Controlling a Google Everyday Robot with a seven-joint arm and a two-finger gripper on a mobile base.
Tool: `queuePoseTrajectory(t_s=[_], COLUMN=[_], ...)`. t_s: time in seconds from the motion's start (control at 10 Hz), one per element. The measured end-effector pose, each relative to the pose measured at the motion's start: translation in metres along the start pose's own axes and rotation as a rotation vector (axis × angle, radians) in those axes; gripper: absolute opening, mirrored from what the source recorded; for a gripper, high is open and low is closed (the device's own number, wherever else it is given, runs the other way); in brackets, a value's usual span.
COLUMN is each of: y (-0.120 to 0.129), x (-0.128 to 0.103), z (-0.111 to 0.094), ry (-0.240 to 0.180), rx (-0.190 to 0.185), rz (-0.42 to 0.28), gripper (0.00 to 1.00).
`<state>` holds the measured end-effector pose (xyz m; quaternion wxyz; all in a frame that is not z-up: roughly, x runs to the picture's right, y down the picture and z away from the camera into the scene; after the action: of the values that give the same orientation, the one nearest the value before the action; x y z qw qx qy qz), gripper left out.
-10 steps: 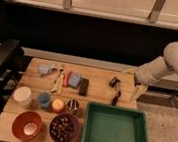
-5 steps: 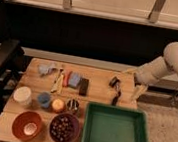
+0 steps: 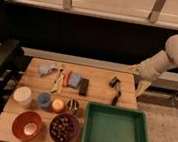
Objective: Place eraser in red bowl
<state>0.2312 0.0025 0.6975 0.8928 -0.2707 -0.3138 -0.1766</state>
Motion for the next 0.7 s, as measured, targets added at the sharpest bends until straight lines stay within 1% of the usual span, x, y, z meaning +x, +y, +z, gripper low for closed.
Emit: queuePoseTrajectory(t_s=[0.1,0.3,0.4,0.6,0.7], y=[-0.009,-0.03,-0.04,-0.055,-0.058], x=[0.004,0.008,0.008,0.002,-0.001], z=[-0.001,0.007,0.014,0.033,0.041], ry=[0.015,0.061,0.09,0.167,0.186], rx=[-0.02,-0.062,-0.071,-0.075,-0.071], rz=[-0.054,-0.183,-0.233,-0.319,-0.341], gripper=[0.8,0.8,0.8,0.8,0.8])
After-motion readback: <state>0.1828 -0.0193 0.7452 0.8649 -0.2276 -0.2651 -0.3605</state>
